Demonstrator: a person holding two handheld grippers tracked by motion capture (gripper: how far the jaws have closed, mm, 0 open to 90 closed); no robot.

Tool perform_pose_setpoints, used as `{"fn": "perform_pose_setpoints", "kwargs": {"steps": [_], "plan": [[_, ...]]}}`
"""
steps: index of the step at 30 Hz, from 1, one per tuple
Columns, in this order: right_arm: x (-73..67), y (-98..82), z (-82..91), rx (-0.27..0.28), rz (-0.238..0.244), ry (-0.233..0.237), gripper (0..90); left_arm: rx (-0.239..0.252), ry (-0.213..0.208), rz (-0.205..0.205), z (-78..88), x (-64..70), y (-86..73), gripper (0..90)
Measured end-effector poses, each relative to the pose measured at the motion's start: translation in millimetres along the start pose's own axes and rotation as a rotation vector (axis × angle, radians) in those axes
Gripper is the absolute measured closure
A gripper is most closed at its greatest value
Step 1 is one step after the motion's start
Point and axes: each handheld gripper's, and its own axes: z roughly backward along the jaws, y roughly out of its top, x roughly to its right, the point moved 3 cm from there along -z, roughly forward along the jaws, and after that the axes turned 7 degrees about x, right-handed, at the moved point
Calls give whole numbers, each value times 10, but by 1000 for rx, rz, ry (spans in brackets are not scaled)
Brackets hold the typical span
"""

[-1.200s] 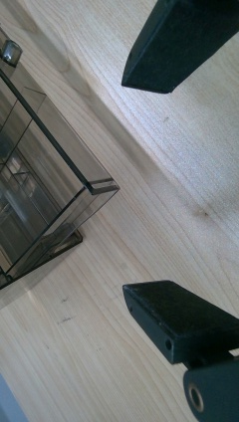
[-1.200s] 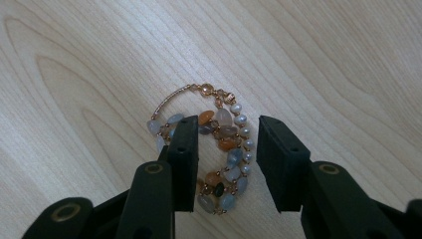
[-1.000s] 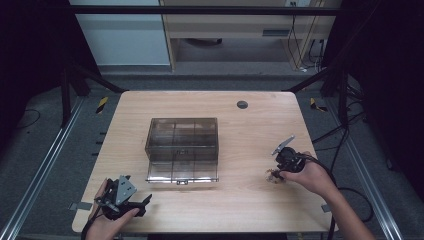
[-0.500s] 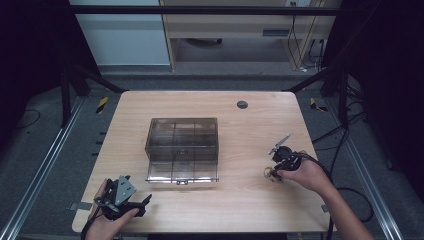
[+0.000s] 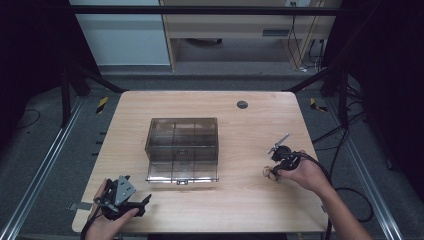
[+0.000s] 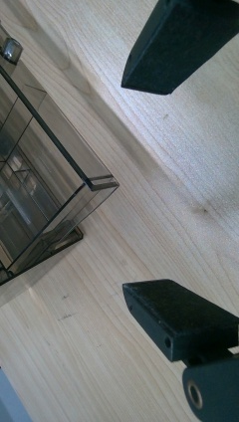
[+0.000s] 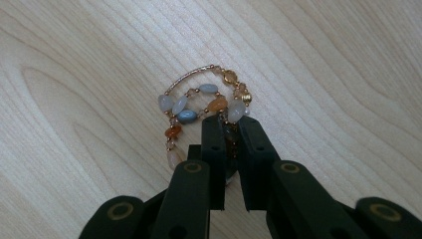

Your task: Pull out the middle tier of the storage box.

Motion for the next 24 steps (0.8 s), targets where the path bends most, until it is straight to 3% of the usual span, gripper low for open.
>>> {"fn": "perform_pose_setpoints", "kwargs": {"steps": [13, 24], "plan": [[0, 12, 14, 9, 2, 2, 846, 4, 15, 4, 8, -14, -2, 75], [-9, 67, 165, 45, 2, -3, 846, 5, 16, 1, 9, -12, -4, 75]]}}
